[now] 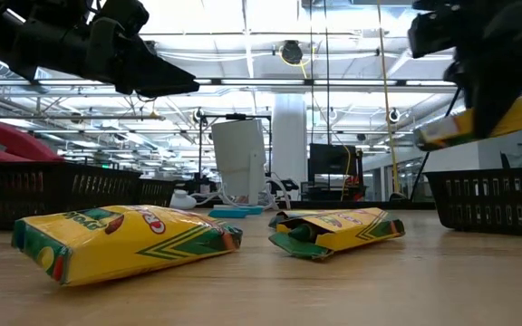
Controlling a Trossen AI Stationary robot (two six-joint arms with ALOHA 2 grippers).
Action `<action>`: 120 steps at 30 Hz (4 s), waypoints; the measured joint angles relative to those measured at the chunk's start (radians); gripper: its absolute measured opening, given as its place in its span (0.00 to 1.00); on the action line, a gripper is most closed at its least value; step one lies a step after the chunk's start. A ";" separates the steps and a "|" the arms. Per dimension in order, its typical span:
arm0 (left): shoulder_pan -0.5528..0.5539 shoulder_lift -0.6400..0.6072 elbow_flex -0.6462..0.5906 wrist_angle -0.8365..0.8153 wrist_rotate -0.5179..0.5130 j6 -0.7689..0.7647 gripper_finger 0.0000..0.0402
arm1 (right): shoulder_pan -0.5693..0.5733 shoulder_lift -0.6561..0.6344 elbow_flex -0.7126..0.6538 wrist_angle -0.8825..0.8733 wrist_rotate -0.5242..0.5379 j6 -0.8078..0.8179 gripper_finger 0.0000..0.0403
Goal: Pick & Place School Supplies
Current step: Put the yellow crayon box into the bottom right black bin
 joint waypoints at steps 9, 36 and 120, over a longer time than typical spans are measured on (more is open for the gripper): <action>0.000 0.000 0.000 0.001 0.000 0.000 0.57 | 0.057 0.001 -0.010 -0.007 -0.105 0.118 0.14; 0.000 0.000 0.000 0.013 -0.004 0.007 0.57 | -0.261 0.001 -0.293 0.495 -0.160 -0.273 0.14; -0.028 0.000 0.000 -0.003 0.049 0.001 0.57 | 0.339 0.114 -0.284 0.710 -0.291 0.645 0.49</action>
